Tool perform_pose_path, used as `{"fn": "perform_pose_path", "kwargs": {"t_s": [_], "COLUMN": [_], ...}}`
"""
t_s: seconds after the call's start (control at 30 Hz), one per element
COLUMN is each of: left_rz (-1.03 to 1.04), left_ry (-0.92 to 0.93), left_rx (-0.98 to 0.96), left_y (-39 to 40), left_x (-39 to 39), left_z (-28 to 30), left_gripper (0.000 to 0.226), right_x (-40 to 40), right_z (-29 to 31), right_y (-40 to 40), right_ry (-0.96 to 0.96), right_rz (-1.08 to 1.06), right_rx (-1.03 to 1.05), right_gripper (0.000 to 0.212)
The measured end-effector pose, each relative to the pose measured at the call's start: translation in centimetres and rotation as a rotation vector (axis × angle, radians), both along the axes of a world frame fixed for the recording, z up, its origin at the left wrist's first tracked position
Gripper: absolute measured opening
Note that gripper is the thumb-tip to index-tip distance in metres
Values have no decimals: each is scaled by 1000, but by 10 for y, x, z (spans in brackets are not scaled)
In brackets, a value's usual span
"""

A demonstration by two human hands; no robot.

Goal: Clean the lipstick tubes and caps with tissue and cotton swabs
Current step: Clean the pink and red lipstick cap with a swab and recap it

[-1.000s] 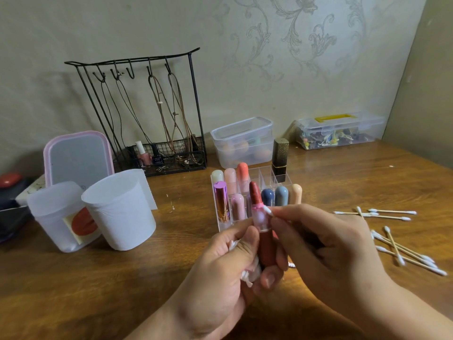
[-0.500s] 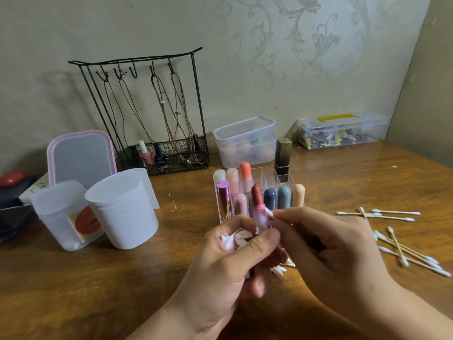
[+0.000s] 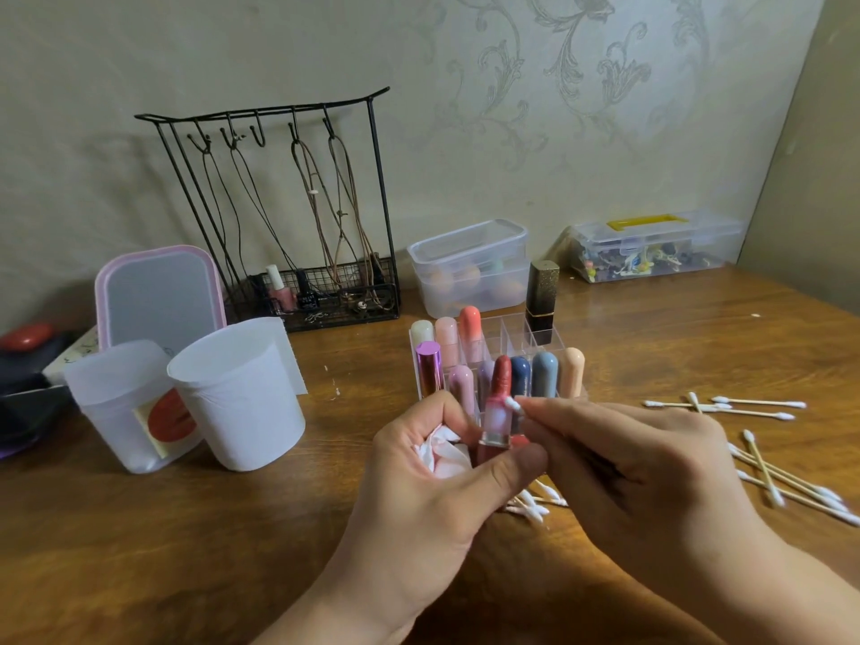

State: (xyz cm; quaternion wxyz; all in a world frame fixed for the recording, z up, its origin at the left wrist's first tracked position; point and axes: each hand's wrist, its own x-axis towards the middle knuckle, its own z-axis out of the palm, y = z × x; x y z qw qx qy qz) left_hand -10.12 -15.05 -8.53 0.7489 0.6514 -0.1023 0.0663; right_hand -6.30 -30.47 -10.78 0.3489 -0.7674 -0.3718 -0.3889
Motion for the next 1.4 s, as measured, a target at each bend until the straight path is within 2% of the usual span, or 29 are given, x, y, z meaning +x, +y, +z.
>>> {"fn": "perform_pose_path", "kwargs": {"t_s": [0.27,0.5,0.63,0.87,1.4], "left_rz": [116,408,447,472,562], "left_ry": [-50,-132,-126,-188,-470], "left_rx": [182,535,569,628,870], "left_y": [-2,3,3,1,13], "left_x": [-6,-8,-7,-7,3], "left_z": [7,-1,-4,-1,-16], "left_gripper": [34,36,37,34,36], "right_x": [-1,-3,-4,-6,-8], "right_z": [2,4,4,2,1], "right_y": [-4,-6,-5,-3,1], "right_ry": [-90,-129,-171,-131,-81], "right_rz": [-73,-100,-102,-115,-166], "right_rx": [-80,-137,-224,-263,-294], "right_gripper": [20,9,11,13,27]}}
